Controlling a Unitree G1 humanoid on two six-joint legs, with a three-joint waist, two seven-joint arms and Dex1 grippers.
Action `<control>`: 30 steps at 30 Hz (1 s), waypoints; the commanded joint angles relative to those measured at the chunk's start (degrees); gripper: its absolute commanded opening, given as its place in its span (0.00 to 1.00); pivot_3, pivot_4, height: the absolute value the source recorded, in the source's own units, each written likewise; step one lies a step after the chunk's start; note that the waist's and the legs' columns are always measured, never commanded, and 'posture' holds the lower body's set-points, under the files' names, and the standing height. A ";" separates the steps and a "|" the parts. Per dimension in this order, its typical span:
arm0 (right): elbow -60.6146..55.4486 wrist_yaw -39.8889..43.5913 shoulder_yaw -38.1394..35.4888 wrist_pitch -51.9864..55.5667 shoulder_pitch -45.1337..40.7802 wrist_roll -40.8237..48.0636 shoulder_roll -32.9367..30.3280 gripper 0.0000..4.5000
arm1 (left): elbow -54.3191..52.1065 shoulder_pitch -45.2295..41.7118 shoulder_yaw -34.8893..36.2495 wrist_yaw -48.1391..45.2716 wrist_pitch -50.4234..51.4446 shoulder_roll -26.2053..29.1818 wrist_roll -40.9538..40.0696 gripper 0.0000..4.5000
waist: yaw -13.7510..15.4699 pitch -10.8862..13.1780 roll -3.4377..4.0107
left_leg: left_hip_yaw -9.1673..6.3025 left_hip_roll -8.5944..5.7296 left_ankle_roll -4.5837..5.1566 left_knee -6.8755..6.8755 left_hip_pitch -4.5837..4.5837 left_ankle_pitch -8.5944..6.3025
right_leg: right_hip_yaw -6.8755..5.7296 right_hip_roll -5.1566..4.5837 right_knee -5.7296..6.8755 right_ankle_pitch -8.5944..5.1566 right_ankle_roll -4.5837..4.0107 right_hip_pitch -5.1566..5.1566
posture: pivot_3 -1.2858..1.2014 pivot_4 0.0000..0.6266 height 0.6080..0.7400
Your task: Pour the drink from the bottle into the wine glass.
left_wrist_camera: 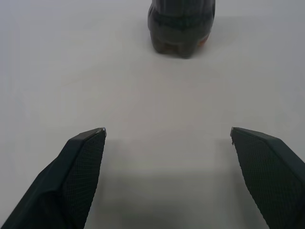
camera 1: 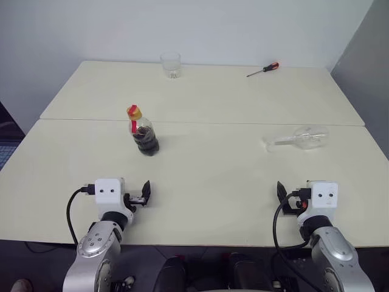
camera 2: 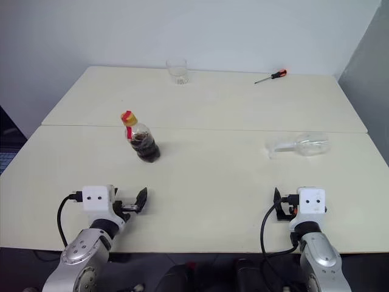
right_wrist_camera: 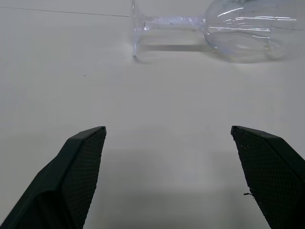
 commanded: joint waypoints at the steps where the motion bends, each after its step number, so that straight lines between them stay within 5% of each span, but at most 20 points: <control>1: -2.64 -0.03 -1.20 -0.76 0.07 0.52 0.02 1.00 | -3.39 -0.03 0.16 -0.28 -0.59 0.20 0.13 0.99 | 0.00 0.00 0.00 | 0.00 0.00 0.00 0.00 0.00 0.00 | 0.00 0.00 0.00 0.00 0.00 0.00 | 0.52 0.24 1.00; 12: -4.49 3.97 -1.05 -0.20 0.49 2.60 -2.48 1.00 | -2.81 0.27 1.97 -1.10 -2.59 0.86 0.37 0.99 | 0.00 0.00 0.00 | 0.00 0.00 0.00 0.00 0.00 0.00 | -0.01 0.00 0.00 0.00 0.00 0.00 | 0.52 0.24 1.00; 22: -10.38 25.15 -2.05 8.79 -9.94 26.76 -17.71 1.00 | 13.00 -13.15 1.66 -7.10 -7.09 3.54 -0.69 0.99 | 0.01 0.00 -0.02 | -0.03 -0.13 0.03 0.05 0.07 0.01 | -0.09 0.16 0.06 0.01 -0.02 0.08 | 0.52 0.24 1.00; 30: -7.10 28.24 -0.73 9.95 -19.40 31.74 -22.83 1.00 | 19.29 -20.69 -1.47 -7.63 -11.67 1.86 0.64 0.99 | 0.07 0.00 -0.05 | -0.04 -0.13 0.03 0.05 -0.04 0.01 | -0.09 0.13 -0.03 0.19 -0.26 0.07 | 0.52 0.24 1.00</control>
